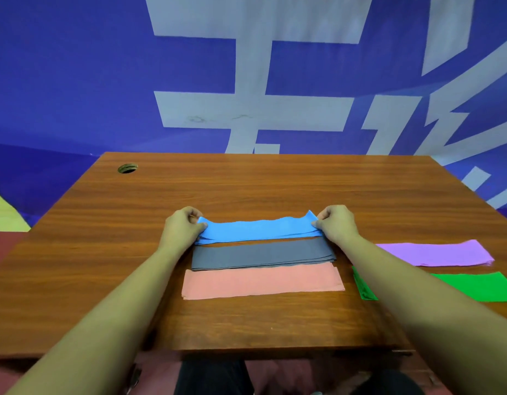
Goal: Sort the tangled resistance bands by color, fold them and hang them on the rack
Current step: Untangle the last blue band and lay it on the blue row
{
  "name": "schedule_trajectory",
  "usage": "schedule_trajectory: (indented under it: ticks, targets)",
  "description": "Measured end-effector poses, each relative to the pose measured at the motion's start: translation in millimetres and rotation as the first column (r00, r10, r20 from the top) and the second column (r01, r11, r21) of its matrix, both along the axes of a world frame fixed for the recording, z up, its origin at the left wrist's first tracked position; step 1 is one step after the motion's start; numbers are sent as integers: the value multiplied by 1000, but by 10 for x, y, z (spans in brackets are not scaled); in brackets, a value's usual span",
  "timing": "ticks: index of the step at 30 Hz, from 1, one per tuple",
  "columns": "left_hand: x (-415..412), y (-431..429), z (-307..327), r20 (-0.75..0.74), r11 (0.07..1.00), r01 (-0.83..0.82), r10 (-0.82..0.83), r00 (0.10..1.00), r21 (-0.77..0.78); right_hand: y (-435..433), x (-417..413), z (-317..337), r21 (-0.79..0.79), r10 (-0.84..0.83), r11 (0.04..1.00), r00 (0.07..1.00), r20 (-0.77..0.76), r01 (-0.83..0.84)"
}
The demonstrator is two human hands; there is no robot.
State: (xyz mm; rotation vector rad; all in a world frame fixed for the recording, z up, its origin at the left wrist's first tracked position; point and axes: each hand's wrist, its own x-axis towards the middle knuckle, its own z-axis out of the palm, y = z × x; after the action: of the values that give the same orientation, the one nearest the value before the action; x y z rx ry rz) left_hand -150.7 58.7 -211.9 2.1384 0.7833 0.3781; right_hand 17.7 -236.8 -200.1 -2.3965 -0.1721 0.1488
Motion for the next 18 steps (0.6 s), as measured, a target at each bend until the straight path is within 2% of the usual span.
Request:
schedule_trajectory:
  ticks: [4,11,18]
  targets:
    - [7,71,-69,22,999,-32,31,999,16,40,-3,-76,-66,37,997,998,50,-34]
    - [-54,99,-102,-38,998,16,-14,999,54,105,-39,-115,-172,67,984,993,93,-50]
    - [-57,76,-120,-12,1000,-2,2,1000,16,96,-57,-136,-198,82,978,991,105,-60]
